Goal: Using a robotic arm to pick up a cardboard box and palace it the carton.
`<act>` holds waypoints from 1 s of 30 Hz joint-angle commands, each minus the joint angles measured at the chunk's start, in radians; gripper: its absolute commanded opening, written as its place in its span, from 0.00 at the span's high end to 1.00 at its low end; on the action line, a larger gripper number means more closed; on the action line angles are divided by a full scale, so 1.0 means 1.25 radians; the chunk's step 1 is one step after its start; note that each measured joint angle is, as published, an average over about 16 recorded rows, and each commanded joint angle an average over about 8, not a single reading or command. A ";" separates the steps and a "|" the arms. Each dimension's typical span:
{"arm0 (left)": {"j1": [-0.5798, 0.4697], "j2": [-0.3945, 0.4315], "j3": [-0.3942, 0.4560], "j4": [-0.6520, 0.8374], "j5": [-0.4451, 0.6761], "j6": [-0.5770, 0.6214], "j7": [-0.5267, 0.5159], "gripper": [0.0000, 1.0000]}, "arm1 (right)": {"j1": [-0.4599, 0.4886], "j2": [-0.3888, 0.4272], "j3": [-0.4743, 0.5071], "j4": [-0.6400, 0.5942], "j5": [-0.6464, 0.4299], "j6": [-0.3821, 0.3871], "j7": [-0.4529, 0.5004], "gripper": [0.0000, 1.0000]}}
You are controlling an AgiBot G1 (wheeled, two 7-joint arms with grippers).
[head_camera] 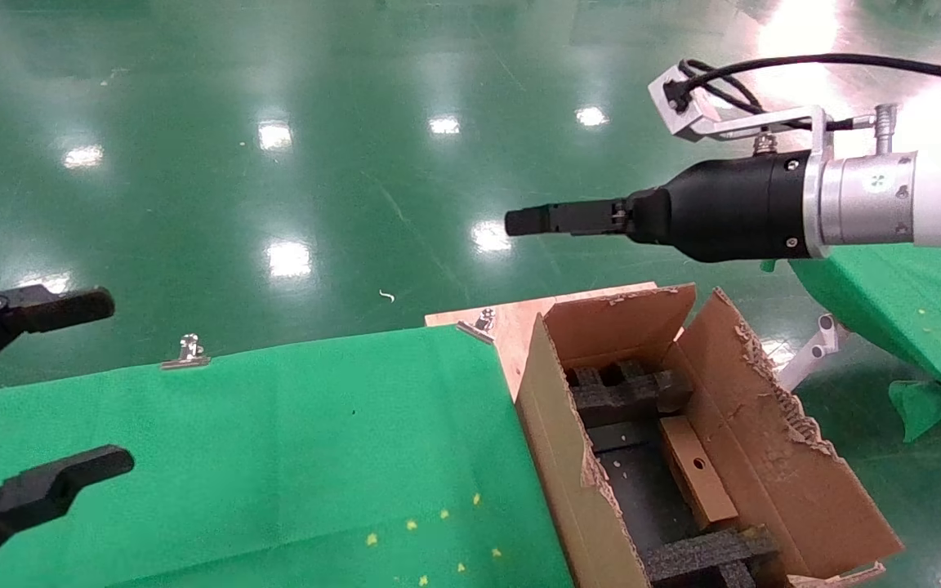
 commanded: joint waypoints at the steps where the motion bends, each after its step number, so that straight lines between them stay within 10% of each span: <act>1: 0.000 0.000 0.000 0.000 0.000 0.000 0.000 0.00 | 0.001 0.000 0.001 -0.003 0.007 -0.004 0.001 0.00; 30: 0.000 0.000 0.000 0.000 0.000 0.000 0.000 0.00 | -0.272 -0.050 0.337 0.024 0.091 -0.177 -0.347 0.00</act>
